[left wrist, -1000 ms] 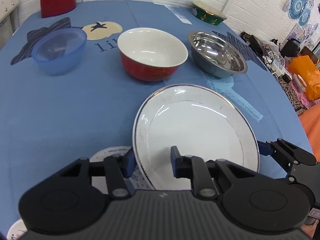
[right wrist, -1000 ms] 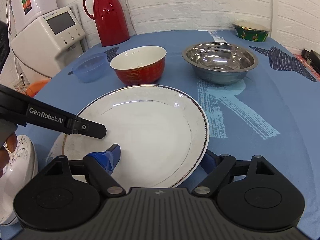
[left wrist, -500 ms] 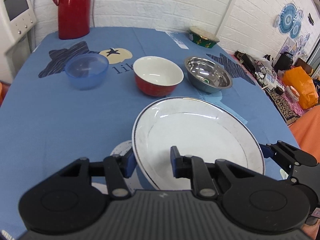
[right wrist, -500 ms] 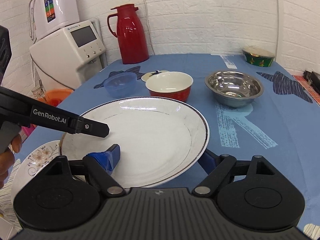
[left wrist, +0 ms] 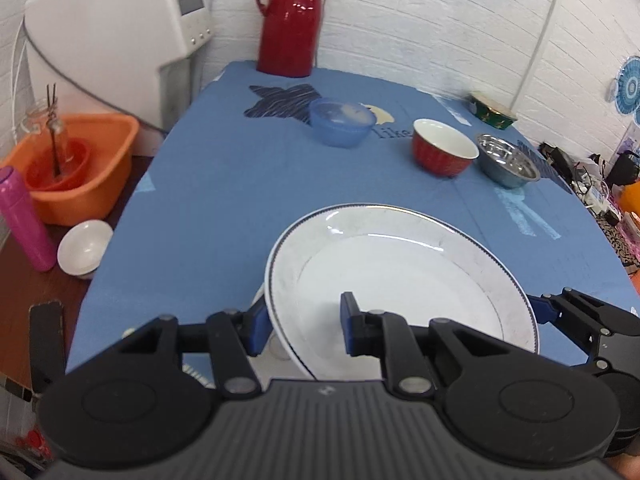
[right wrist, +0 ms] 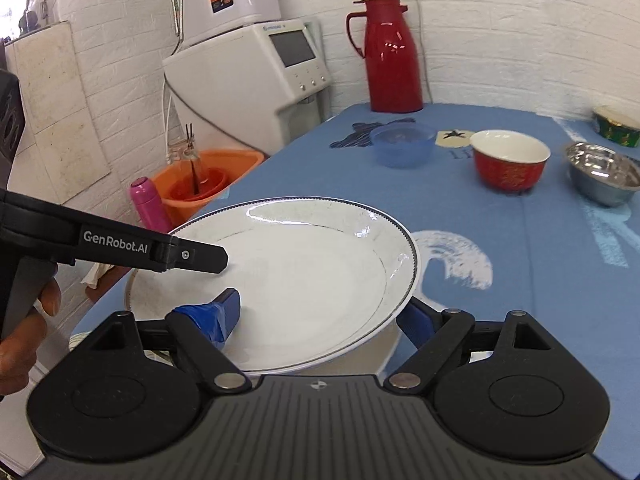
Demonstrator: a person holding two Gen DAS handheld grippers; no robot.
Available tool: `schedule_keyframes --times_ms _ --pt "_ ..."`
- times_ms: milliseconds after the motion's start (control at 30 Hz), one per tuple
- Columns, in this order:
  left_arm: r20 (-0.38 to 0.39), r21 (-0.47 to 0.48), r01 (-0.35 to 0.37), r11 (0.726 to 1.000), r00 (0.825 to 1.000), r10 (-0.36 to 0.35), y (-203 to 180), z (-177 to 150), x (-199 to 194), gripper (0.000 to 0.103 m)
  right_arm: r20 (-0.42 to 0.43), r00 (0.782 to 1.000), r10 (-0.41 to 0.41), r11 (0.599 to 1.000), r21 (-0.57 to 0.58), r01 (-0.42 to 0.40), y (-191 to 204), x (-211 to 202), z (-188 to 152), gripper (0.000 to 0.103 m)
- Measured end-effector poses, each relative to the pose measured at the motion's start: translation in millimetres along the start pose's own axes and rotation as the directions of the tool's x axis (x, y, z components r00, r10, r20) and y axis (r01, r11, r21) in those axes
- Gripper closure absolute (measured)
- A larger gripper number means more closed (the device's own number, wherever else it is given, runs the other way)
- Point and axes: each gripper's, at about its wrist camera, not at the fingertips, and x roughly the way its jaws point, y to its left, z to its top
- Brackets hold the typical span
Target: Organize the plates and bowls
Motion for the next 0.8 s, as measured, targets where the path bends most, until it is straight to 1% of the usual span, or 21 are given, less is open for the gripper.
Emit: schedule_keyframes --times_ms 133,267,333,367,433,467,500,533,600,700,800 --pt "-0.007 -0.024 -0.008 1.0 1.0 0.008 15.4 -15.4 7.4 0.087 -0.029 0.999 -0.015 1.0 -0.028 0.014 15.9 10.5 -5.6 0.031" --pt "0.018 -0.019 0.008 1.0 1.0 -0.007 20.2 -22.8 12.6 0.087 -0.038 0.999 -0.026 0.999 -0.04 0.024 18.0 13.8 -5.9 0.03" --pt "0.02 -0.028 0.03 0.999 0.999 -0.029 23.2 -26.3 13.9 0.085 -0.034 0.999 -0.037 0.998 -0.057 0.035 20.7 13.5 -8.4 0.03" --pt "0.025 -0.026 0.036 0.999 0.999 -0.036 24.0 -27.2 13.8 0.082 -0.032 0.999 -0.043 0.997 -0.062 0.041 21.6 13.6 -10.1 0.03" --pt "0.028 -0.028 0.058 0.998 0.998 -0.057 24.8 -27.7 13.5 0.068 -0.034 0.998 -0.05 0.997 -0.058 0.048 22.5 14.9 -10.1 0.03" --pt "0.031 -0.032 0.078 0.996 0.997 -0.077 25.9 -27.8 12.9 0.052 -0.037 0.998 -0.058 0.996 -0.063 0.056 23.9 15.6 -10.6 0.029" --pt "0.039 -0.037 0.095 0.995 0.995 -0.093 26.0 -27.9 11.2 0.04 -0.04 0.997 -0.066 0.996 -0.071 0.063 25.4 16.4 -10.7 0.029" --pt "0.054 -0.035 0.105 0.994 0.993 -0.103 25.4 -28.2 8.2 0.039 -0.044 0.996 -0.072 0.995 -0.079 0.068 26.8 16.9 -10.5 0.029" --pt "0.076 -0.015 0.096 0.995 0.993 -0.095 22.1 -27.7 2.6 0.035 -0.044 0.996 -0.082 0.993 -0.084 0.078 28.2 16.4 -10.8 0.03" --pt "0.097 0.003 0.07 0.998 0.993 -0.07 20.0 -25.7 -3.0 0.033 -0.027 0.994 -0.102 0.992 -0.081 0.1 29.0 13.2 -10.5 0.03" --pt "0.102 -0.011 0.067 0.998 0.993 -0.066 22.3 -23.5 -4.0 0.032 -0.012 0.991 -0.134 0.987 -0.095 0.132 32.0 13.3 -11.4 0.028"
